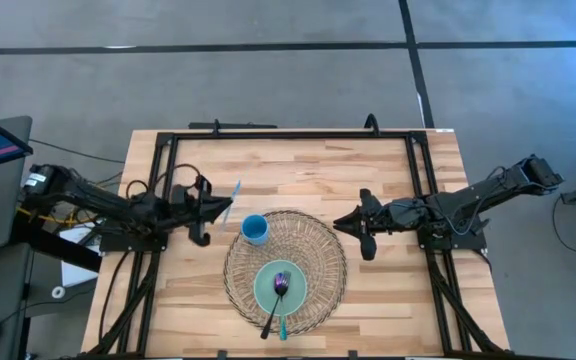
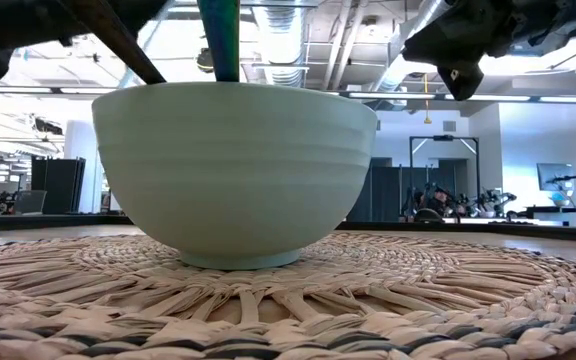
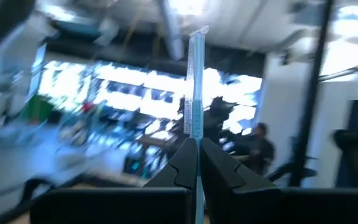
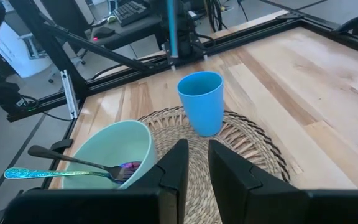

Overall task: Pick & Place Utensil
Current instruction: Put the blue straw into the blue cup on the brown placemat

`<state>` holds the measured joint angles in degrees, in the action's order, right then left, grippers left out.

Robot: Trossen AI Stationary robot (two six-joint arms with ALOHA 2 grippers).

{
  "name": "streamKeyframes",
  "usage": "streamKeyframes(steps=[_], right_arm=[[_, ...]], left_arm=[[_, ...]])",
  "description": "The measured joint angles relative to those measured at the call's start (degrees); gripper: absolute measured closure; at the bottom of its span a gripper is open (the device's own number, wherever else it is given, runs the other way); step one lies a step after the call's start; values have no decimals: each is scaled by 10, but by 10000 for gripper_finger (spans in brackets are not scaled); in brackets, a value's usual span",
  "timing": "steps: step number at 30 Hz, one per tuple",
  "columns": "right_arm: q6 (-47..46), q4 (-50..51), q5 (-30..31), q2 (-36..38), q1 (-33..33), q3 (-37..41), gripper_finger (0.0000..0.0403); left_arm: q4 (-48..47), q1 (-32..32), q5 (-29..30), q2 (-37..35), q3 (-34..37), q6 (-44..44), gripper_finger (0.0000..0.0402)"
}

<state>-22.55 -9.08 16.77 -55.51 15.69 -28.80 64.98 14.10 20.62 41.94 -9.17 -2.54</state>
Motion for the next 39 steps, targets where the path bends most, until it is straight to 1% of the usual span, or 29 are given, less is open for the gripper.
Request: streamKeyframes(steps=[4,8,11,14,16,20,22,29,33,39], right_arm=[[0,0,16,0,0,0,346],[0,0,28,0,-5,0,346],[0,0,28,0,-12,0,346],[0,0,28,0,-17,0,346],[0,1,28,0,-20,0,346],[0,2,28,0,-18,0,346],[0,3,28,0,-18,0,346],[0,5,27,0,-18,0,346],[0,5,27,0,-18,0,346],[0,5,26,0,-18,0,346]], left_arm=[[95,23,-43,51,0,56,393],[171,28,-59,129,-8,83,392],[200,27,-64,192,-40,105,392],[212,28,-98,249,-86,134,393],[213,28,-107,277,-118,143,392],[215,20,-107,315,-151,157,392],[215,13,-106,327,-152,169,393],[214,5,-99,376,-152,168,392],[213,5,-66,400,-152,164,389],[211,6,-11,425,-152,118,379]])
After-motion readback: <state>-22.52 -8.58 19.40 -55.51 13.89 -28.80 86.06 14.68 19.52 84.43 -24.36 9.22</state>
